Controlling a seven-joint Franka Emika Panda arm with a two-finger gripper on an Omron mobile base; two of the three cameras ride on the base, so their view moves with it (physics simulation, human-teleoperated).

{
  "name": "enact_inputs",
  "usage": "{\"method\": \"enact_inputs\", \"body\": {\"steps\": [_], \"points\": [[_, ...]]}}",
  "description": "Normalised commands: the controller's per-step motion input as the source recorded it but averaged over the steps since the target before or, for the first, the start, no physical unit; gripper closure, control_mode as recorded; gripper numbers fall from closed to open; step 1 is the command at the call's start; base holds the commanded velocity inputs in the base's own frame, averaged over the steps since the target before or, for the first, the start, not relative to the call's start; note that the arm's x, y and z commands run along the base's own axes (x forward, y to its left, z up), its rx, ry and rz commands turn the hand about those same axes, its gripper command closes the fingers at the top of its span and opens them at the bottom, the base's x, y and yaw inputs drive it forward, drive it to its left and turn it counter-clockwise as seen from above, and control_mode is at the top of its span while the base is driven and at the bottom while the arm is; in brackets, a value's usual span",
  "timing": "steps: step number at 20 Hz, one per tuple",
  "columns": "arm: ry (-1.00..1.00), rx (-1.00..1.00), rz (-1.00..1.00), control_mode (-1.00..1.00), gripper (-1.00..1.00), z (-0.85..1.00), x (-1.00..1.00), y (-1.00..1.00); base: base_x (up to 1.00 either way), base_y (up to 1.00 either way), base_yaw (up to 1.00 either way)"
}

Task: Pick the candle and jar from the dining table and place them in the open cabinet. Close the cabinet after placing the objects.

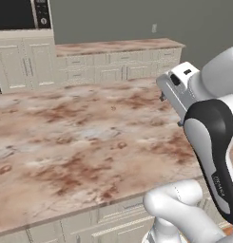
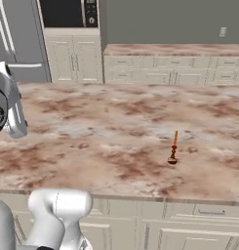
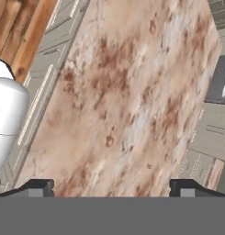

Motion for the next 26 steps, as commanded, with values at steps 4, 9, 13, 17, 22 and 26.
{"method": "enact_inputs", "body": {"steps": [4, 9, 13, 17, 22, 26], "points": [[0.0, 0.0, 0.0, 1.0, -1.0, 0.0, 0.0, 0.0, 0.58, -1.0, 0.08], [0.0, 0.0, 0.0, 1.0, -1.0, 0.0, 0.0, 0.0, 0.48, -1.0, 0.08], [0.0, 0.0, 0.0, 1.0, -1.0, 0.0, 0.0, 0.0, 0.28, -1.0, 0.07], [0.0, 0.0, 0.0, 1.0, -1.0, 0.0, 0.0, 0.0, 0.38, -1.0, 0.08], [0.0, 0.0, 0.0, 1.0, -1.0, 0.0, 0.0, 0.0, 0.62, -1.0, 0.15], [0.0, 0.0, 0.0, 1.0, -1.0, 0.0, 0.0, 0.0, 0.75, -0.62, 0.16]]}}
